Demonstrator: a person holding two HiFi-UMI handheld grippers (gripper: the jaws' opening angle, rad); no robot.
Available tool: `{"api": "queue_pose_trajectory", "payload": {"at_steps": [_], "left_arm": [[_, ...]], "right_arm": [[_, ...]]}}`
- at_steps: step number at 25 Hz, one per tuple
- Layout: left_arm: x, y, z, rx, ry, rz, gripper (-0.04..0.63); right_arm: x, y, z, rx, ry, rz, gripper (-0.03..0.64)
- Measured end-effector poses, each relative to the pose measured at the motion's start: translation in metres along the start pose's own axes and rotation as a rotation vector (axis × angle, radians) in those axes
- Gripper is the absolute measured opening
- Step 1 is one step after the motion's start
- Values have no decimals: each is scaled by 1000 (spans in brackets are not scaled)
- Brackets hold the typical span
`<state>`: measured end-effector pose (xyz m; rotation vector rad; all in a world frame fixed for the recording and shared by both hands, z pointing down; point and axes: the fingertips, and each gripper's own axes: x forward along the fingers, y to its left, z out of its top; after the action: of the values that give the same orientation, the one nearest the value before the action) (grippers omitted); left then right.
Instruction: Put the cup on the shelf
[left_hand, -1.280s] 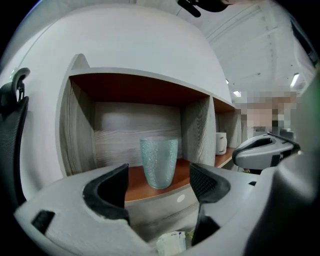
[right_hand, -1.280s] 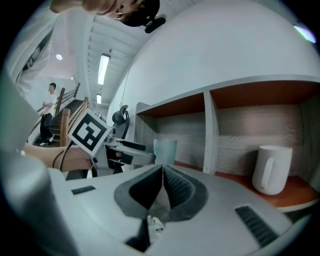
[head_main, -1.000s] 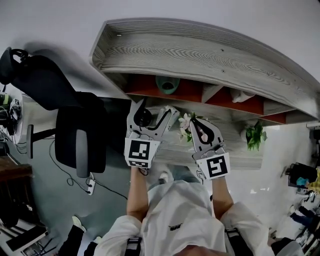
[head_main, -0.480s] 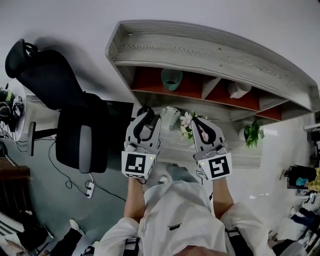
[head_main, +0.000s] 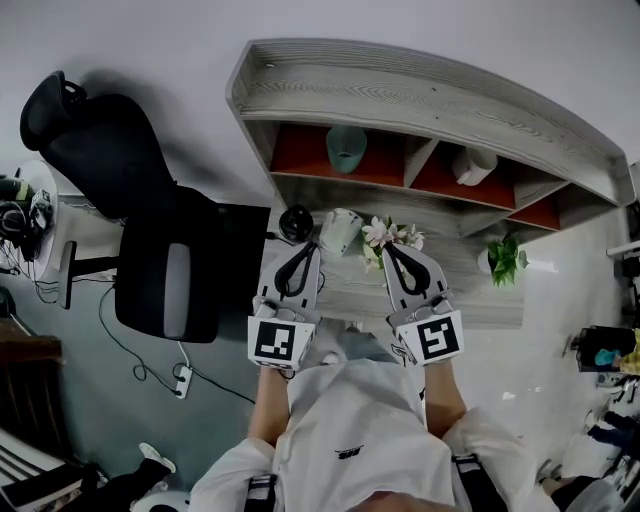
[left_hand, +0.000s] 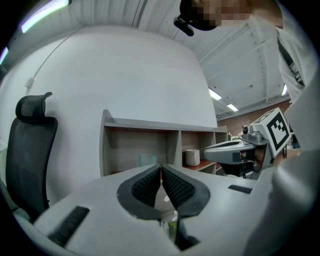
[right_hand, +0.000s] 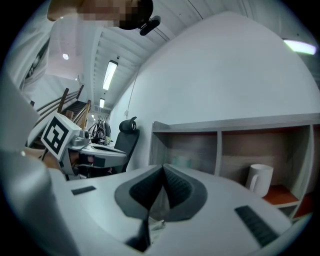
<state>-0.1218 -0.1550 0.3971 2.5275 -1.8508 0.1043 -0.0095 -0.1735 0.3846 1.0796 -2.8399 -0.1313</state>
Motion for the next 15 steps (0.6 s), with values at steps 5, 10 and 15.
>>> {"api": "queue_pose_trajectory", "payload": {"at_steps": [5, 10, 15], "left_arm": [[-8, -10, 3, -16, 5, -10, 35], [-12, -13, 7, -9, -5, -15, 35], [-14, -14, 8, -9, -7, -14, 35]], "right_arm": [[-10, 6, -4, 25, 4, -2, 29], [-15, 9, -3, 19, -2, -4, 29], [-16, 10, -3, 19, -6, -7, 29]]}}
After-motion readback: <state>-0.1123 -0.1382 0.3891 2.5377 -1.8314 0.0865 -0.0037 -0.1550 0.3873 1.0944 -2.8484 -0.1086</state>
